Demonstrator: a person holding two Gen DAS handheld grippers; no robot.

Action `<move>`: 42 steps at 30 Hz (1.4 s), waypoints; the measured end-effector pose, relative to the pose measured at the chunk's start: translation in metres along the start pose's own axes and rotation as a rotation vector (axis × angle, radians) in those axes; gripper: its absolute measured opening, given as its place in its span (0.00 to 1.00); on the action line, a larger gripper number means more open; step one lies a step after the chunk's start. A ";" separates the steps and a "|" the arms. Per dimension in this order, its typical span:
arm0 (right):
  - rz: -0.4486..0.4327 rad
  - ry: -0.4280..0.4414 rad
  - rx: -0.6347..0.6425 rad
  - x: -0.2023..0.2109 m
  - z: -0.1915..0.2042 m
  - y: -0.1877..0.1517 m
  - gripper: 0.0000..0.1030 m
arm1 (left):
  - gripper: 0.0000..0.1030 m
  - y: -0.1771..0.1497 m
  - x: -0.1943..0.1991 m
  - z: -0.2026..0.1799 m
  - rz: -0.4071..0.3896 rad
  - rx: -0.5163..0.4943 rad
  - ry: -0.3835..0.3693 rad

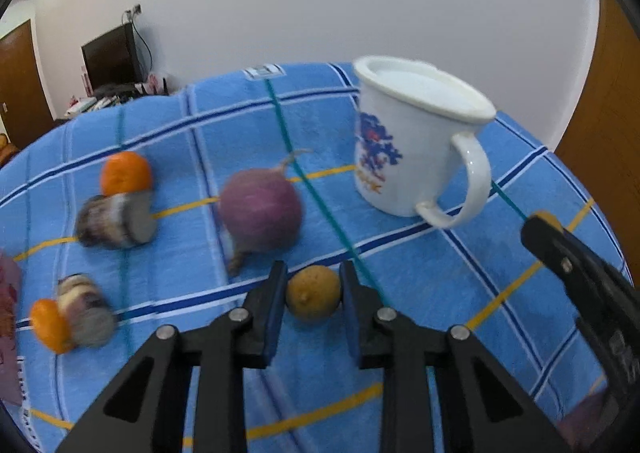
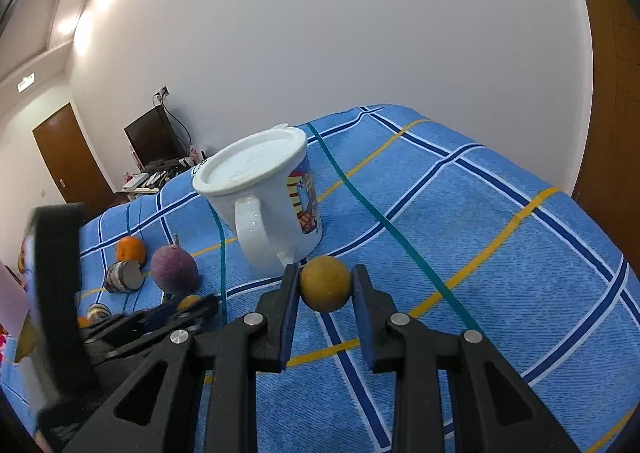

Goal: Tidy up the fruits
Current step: 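Carry both small yellow-brown fruits in the left and right tools to the tin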

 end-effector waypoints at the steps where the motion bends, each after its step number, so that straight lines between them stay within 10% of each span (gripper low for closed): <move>1: -0.003 -0.002 0.010 0.000 0.002 0.000 0.28 | 0.27 -0.005 0.008 0.005 -0.013 0.000 -0.011; 9: -0.052 -0.020 0.120 0.006 0.028 -0.007 0.28 | 0.27 -0.033 0.055 0.042 -0.122 -0.013 -0.070; 42: -0.014 0.156 0.313 0.004 0.227 -0.052 0.28 | 0.27 -0.075 0.126 0.208 -0.308 0.034 0.309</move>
Point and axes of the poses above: each gripper's, at about its wrist camera, not at the fingertips, and x roughly against the way its jaws point, z to its left, y to its top, the point moved 3 cm from there along -x, roughly the way its jaws point, and after that the axes turned 9 degrees about z, right-handed, at the moved point
